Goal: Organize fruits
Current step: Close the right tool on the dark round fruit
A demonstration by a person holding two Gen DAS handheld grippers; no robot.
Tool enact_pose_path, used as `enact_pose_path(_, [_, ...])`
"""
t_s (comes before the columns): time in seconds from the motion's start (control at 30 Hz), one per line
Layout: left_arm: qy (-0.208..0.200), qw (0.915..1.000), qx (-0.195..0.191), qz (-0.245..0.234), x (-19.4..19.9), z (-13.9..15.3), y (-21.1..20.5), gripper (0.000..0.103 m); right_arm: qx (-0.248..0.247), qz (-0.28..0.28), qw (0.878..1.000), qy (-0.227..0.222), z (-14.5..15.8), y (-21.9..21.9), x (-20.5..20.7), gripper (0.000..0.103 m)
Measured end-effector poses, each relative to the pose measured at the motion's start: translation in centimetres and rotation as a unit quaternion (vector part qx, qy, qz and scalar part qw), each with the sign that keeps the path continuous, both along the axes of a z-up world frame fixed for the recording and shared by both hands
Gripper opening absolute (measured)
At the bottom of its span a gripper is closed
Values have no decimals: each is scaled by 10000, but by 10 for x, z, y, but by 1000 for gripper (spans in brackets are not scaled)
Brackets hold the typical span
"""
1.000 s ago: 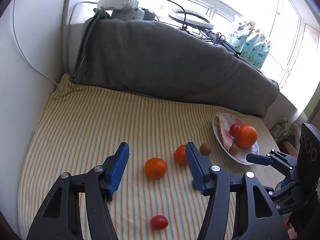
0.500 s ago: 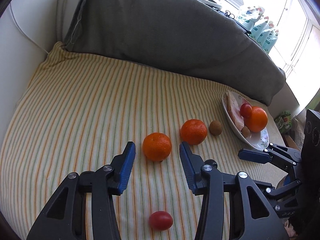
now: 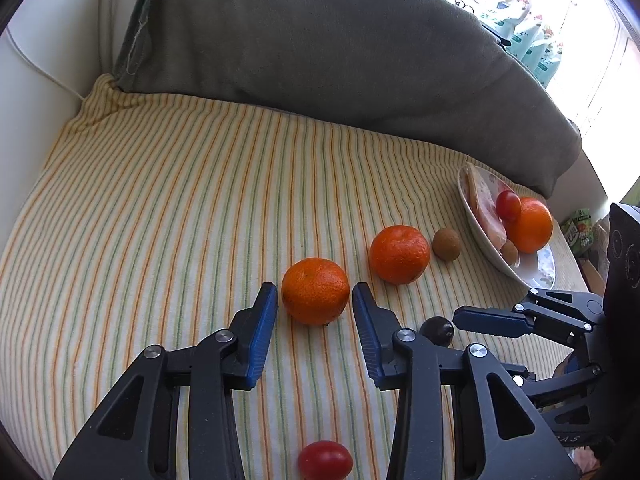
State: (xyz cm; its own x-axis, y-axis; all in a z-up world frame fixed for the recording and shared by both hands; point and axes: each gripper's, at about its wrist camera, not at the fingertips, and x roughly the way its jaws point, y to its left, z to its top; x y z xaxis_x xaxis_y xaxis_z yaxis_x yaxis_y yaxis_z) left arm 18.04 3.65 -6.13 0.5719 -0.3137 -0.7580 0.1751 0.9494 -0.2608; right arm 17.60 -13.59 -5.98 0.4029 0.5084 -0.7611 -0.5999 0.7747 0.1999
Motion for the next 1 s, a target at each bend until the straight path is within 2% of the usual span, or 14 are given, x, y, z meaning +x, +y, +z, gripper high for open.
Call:
enact_pose_path(0.23, [-15,10000,9,16,3,0,-3,35,-4,-24,10000,27,-5,3,6,38])
enact_pose_path(0.27, [-15,10000,9,13,3,0,-3,35,-1,-18,10000,30,-5,3,6,36])
enact_pose_path(0.3, [-12,10000,0,14,4,0,-3,35,-2,3,10000,44,-5,4,6,31])
enact_pose_path(0.5, [-36,10000,-2,30,3,-1,-6,34,0,-12,10000,28,-7,5,9,24])
enact_pose_path(1.0, [-165,9998,-101,73,-5,7,-2,33,100,-90,9998,-157,4,-3,-2,23])
